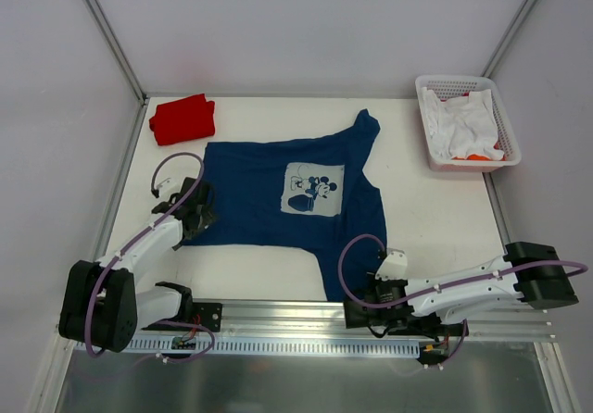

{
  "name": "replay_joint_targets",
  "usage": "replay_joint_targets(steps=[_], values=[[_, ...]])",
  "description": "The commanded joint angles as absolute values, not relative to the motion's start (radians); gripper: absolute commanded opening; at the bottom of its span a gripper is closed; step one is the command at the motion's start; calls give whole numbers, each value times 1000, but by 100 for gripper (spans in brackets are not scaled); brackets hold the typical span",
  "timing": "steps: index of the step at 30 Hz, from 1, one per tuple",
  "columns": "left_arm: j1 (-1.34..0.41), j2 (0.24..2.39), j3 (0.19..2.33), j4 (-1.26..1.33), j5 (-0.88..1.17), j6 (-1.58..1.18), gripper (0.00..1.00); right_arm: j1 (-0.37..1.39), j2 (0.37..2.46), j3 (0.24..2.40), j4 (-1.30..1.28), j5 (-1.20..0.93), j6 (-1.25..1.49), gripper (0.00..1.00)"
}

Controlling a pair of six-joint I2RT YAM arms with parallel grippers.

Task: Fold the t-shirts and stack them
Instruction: Grap the side of the flattened tshirt closest away from the robot with both arms

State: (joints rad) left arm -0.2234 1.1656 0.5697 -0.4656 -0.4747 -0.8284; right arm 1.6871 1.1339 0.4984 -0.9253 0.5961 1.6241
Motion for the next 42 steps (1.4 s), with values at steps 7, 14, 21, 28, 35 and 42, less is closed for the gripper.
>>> replay_joint_targets(steps=[7,14,21,28,35,42], values=[[-230,1127,549,-506,-457,-905,57,1704,1132,462,-959,587,1678,8],[-229,1091,528,-525,-428,-919,40,1706,1135,466,-959,588,1680,7],[-230,979,505,-610,-410,-937,48,1706,1137,465,-951,589,1681,7],[-230,966,538,-706,-439,-960,54,1706,1137,457,-934,594,1674,7],[-229,1023,557,-718,-511,-1005,52,1712,1088,430,-927,603,1683,7],[-230,1111,583,-663,-563,-1012,50,1721,1049,414,-943,612,1697,6]])
